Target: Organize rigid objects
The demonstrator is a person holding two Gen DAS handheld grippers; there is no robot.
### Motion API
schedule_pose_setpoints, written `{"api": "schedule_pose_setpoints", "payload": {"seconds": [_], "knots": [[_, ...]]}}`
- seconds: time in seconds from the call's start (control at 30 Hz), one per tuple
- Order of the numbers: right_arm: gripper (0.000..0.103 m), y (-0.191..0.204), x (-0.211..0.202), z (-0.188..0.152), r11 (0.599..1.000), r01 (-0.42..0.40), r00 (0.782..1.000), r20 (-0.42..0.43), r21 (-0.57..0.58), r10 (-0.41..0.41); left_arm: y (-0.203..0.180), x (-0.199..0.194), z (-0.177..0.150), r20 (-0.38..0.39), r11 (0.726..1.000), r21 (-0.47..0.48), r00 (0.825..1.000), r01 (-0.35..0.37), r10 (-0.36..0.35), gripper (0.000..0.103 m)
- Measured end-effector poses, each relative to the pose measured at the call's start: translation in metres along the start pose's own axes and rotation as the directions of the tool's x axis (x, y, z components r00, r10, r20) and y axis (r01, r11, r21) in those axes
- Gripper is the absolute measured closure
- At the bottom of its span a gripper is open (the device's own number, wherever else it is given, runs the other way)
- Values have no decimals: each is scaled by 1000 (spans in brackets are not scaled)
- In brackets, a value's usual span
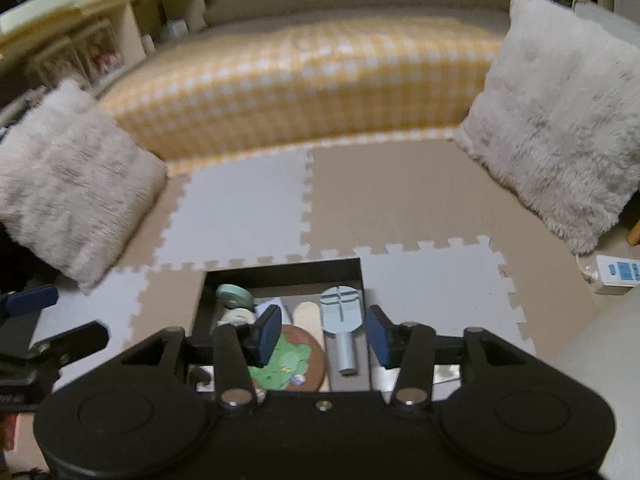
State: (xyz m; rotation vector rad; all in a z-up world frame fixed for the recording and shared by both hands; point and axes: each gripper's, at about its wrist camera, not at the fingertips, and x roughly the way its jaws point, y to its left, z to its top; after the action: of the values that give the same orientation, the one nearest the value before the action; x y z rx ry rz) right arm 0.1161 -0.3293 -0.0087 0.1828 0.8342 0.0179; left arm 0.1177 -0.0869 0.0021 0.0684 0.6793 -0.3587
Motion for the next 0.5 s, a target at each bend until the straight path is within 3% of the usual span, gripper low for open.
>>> {"api": "schedule_pose_setpoints", "payload": {"seconds": [0.27,0.5], "knots": [[35,20,-59,-34,1000,13,996,93,-14,-12,0,-42,-19,53,999,24,998,-34,33,0],[24,36,-85,-68,999,37,990,137,-27,-33,3,-67,-37,90,998,20,995,-52,50,0]]}}
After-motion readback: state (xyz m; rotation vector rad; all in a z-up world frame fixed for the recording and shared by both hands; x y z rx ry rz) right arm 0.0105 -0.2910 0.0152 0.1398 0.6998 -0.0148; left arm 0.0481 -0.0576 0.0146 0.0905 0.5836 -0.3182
